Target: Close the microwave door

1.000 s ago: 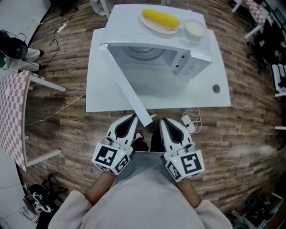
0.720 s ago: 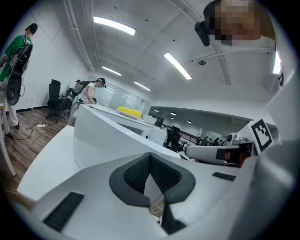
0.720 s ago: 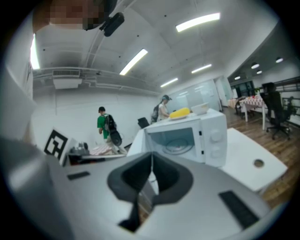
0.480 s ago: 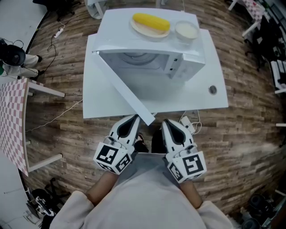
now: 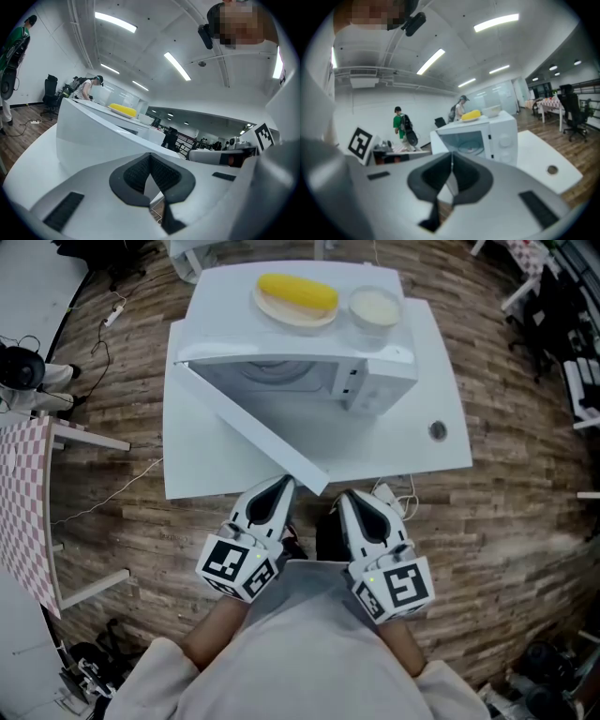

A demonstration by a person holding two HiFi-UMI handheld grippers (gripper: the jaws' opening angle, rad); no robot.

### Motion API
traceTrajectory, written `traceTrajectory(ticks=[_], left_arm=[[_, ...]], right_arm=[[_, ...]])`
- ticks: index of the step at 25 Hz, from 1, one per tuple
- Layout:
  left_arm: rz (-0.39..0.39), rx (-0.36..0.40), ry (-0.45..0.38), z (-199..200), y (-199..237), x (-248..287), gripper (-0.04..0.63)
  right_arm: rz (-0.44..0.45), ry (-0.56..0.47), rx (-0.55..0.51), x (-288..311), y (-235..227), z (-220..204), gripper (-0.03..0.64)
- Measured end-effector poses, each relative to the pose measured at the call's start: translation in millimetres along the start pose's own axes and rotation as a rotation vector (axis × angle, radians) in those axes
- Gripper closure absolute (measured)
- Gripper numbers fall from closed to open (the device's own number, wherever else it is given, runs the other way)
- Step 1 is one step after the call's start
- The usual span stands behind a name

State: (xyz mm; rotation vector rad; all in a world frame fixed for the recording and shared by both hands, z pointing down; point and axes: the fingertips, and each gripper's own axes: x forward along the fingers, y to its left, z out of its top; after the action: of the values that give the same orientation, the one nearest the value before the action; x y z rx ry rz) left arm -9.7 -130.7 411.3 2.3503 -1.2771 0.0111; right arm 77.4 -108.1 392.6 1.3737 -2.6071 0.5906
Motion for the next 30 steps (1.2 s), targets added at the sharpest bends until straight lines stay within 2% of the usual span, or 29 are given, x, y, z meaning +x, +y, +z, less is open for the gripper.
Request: traceTrajectory(ticks=[30], left_arm=[[-0.008, -0.023, -0.008, 12.6, -1.2, 85.7, 0.575]], right_arm=[[0.004, -0.005, -0.007, 27.0, -70.7, 30.0, 0.594]])
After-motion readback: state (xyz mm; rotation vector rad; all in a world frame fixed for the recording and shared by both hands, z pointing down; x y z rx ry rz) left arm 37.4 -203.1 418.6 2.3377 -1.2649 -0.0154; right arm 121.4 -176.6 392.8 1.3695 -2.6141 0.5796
